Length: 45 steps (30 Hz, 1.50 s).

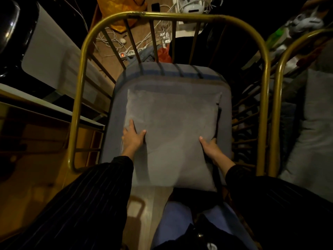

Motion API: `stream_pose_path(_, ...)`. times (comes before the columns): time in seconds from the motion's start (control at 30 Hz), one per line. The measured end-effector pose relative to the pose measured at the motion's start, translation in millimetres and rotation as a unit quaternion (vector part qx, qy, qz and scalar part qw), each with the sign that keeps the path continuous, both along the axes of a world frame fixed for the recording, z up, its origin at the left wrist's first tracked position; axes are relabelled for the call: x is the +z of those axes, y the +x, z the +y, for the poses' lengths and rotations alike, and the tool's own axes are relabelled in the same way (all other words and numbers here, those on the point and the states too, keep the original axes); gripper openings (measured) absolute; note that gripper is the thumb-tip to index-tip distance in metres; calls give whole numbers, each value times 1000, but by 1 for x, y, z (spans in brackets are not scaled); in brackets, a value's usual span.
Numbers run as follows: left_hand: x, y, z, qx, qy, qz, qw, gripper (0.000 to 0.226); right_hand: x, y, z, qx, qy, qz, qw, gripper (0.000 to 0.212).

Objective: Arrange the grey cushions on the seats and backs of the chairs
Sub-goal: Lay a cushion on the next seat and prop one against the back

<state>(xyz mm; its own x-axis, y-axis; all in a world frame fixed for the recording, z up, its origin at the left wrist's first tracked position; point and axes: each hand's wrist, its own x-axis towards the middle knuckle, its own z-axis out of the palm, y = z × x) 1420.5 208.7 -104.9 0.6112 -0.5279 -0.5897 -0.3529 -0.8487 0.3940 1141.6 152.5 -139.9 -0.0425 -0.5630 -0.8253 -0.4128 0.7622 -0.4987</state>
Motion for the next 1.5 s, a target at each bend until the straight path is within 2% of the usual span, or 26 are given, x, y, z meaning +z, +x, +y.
stream_pose_path(0.13, 19, -54, -1, -17, -33, -97, 995, 52, -4, -15, 4, 57, 1, -6, 998, 81)
stream_pose_path(0.27, 30, -131, 5, -102, -58, -117, 986, 51, 19, -41, 6, 116, -32, 22, 992, 41)
stream_pose_path(0.4, 44, -205, -14, -178, -105, -20, 978, 42, 63, -82, -7, 119, -118, 45, 985, 41)
stream_pose_path(0.5, 67, -271, -43, -255, -161, 73, 951, 35, 102, -132, -22, 89, -197, 48, 975, 36)
stream_pose_path(0.63, 98, -373, -76, -300, -214, 132, 920, 27, 149, -234, -32, 22, -311, 111, 944, 26)
stream_pose_path(0.7, 108, -421, -88, -324, -219, 150, 908, 33, 164, -293, -31, -15, -345, 165, 924, 24)
stream_pose_path(0.77, 108, -460, -98, -344, -202, 159, 903, 48, 176, -342, -30, -73, -353, 178, 916, 21)
stream_pose_path(0.87, 98, -499, -107, -351, -171, 170, 905, 66, 187, -394, -37, -55, -380, 237, 892, 18)
stream_pose_path(0.97, 88, -518, -119, -304, -157, 178, 922, 74, 199, -440, -54, -51, -372, 347, 859, 32)
stream_pose_path(1.0, 87, -521, -123, -281, -156, 194, 927, 77, 201, -458, -57, -62, -345, 377, 857, 42)
stream_pose_path(1.07, 84, -524, -130, -223, -164, 255, 927, 83, 197, -495, -57, -93, -265, 392, 876, 70)
stream_pose_path(1.17, 81, -526, -138, -110, -125, 342, 925, 97, 181, -540, -45, -186, -155, 287, 927, 118)
stream_pose_path(1.23, 81, -529, -144, -63, -84, 380, 919, 99, 172, -555, -38, -238, -140, 206, 939, 137)
stream_pose_path(1.27, 82, -530, -147, -60, -80, 398, 912, 93, 169, -559, -36, -249, -143, 191, 939, 139)
stream_pose_path(1.37, 86, -528, -150, -64, -94, 425, 898, 72, 173, -556, -36, -255, -161, 200, 932, 129)
stream_pose_path(1.5, 90, -507, -144, -69, -113, 455, 881, 75, 185, -537, -36, -248, -195, 228, 921, 127)
